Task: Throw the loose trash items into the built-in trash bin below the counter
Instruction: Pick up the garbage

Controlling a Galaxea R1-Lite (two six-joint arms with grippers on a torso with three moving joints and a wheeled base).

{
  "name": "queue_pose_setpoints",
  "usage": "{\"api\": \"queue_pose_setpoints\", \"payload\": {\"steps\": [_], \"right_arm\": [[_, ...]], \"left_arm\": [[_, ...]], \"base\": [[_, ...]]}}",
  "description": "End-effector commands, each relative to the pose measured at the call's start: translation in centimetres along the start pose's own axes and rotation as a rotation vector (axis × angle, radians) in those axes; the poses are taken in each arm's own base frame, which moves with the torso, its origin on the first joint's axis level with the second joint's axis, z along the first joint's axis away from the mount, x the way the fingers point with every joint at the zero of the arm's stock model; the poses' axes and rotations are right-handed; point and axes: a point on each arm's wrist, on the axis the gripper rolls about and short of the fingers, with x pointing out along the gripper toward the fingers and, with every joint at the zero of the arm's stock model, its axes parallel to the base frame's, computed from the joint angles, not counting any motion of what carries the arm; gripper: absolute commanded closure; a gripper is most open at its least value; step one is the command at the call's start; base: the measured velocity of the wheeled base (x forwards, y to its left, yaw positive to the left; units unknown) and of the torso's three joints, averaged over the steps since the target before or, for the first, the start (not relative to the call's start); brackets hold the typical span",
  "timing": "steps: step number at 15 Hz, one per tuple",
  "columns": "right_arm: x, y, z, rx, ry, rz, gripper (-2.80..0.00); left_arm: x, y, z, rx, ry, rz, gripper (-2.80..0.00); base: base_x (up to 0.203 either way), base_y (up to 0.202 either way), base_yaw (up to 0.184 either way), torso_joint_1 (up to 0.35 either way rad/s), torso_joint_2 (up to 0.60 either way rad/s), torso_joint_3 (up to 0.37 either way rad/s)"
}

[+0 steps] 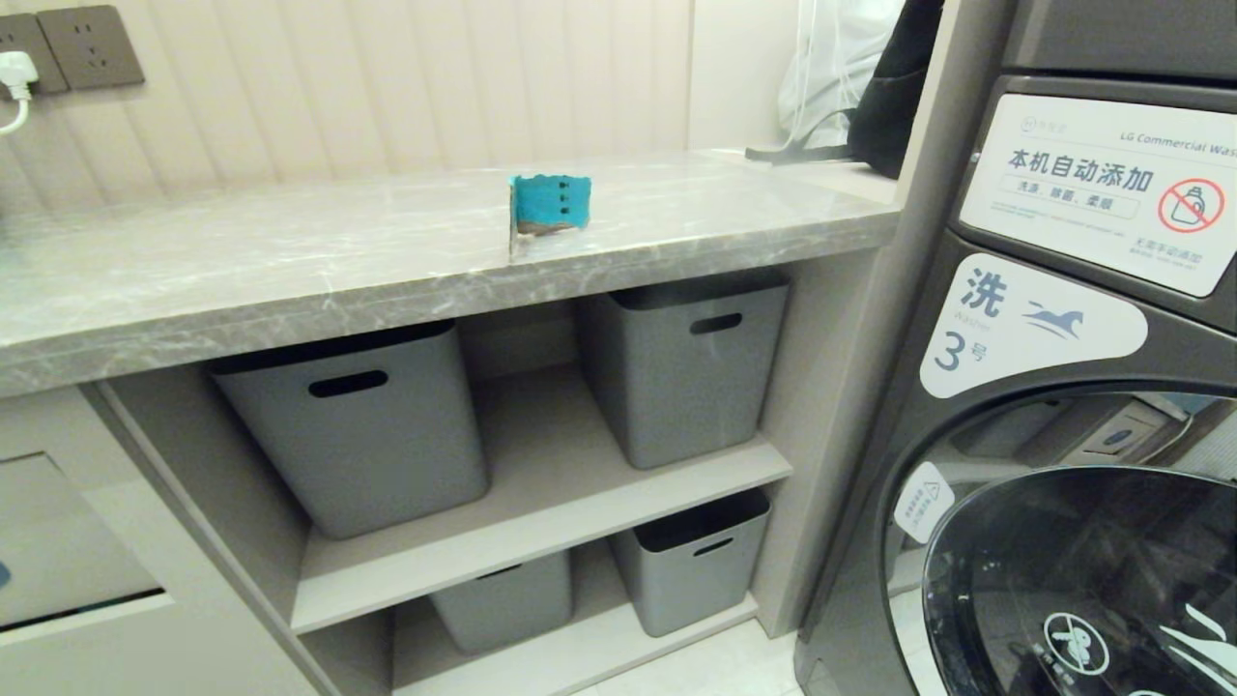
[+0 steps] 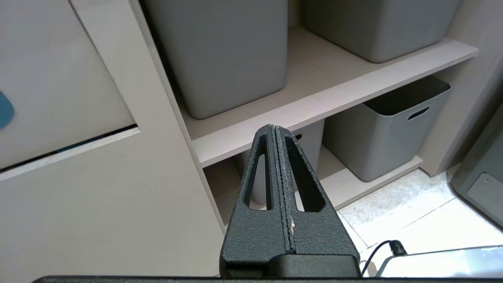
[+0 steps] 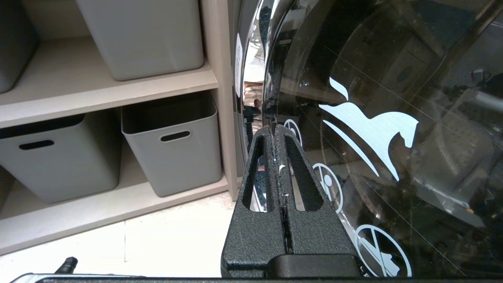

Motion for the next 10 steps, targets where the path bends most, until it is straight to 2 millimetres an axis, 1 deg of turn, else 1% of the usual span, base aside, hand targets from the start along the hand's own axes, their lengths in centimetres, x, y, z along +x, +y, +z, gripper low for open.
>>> {"api": "queue_pose_setpoints", "payload": {"steps": [1, 10], "right_arm": [[0.00, 0.00, 0.00, 0.000, 0.000, 0.000, 0.00], [0.00, 0.00, 0.00, 0.000, 0.000, 0.000, 0.00]], "left_arm": [[0.00, -0.01, -0.08, -0.013, 0.003, 0.004, 0.00], [-0.01, -0.01, -0.10, -0.015, 0.005, 0.005, 0.00]], "base": [[0.000, 0.000, 0.000, 0.000, 0.00, 0.000], [0.000, 0.000, 0.000, 0.000, 0.00, 0.000]]}}
